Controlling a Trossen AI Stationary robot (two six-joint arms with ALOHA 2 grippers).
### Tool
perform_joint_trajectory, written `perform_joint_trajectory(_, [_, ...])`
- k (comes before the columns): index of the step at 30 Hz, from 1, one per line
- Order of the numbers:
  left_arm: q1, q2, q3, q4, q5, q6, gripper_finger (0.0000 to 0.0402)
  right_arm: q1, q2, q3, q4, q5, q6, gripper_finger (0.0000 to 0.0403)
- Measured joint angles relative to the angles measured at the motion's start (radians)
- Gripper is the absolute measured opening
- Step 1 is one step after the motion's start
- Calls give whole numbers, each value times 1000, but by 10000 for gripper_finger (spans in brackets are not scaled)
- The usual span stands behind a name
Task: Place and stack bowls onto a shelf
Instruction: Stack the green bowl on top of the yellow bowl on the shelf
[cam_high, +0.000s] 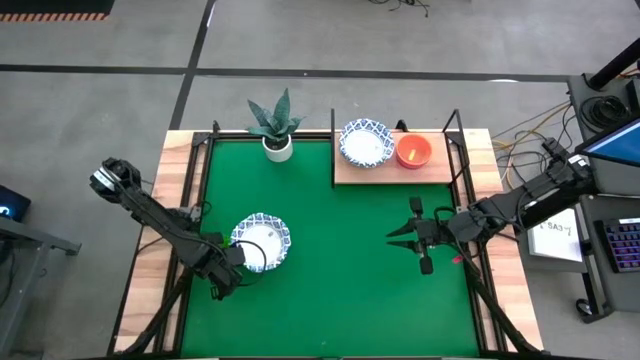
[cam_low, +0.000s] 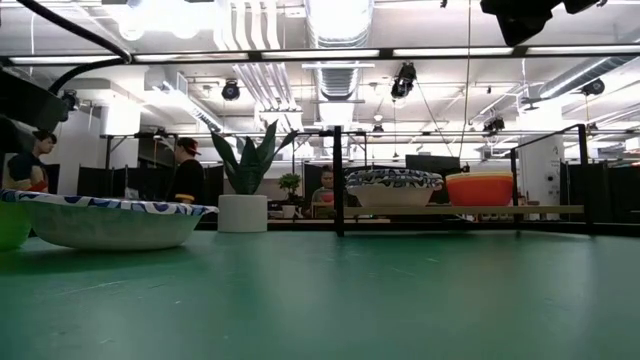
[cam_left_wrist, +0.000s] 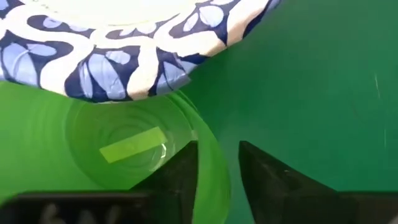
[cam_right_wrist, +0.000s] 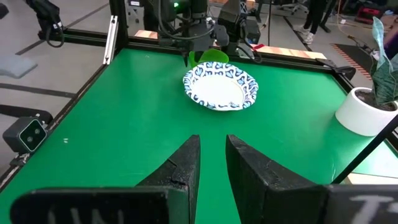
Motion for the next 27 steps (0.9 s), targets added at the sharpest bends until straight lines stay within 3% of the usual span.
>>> perform_joint_trajectory(6, [0, 0, 29, -20, 7, 2, 10, 0, 0, -1, 0, 0, 0, 66])
perform_joint_trajectory(10, [0, 0, 68, -45, 11, -3, 5, 0, 0, -2, 0, 0, 0, 66])
perform_joint_trajectory(13, [0, 0, 118, -66, 75, 41, 2, 0, 0, -2, 0, 0, 0, 66])
perform_joint_trajectory(20, [0, 1, 325, -203, 162, 65, 0, 0, 0, -2, -2, -1, 11, 66])
perform_joint_trajectory(23, [8, 6, 429, -267, 107, 71, 0, 2, -1, -2, -19, -8, 28, 66])
perform_joint_trajectory(27, [48, 25, 561, -278, -83, 157, 0, 28, -12, -3, -43, -41, 33, 66])
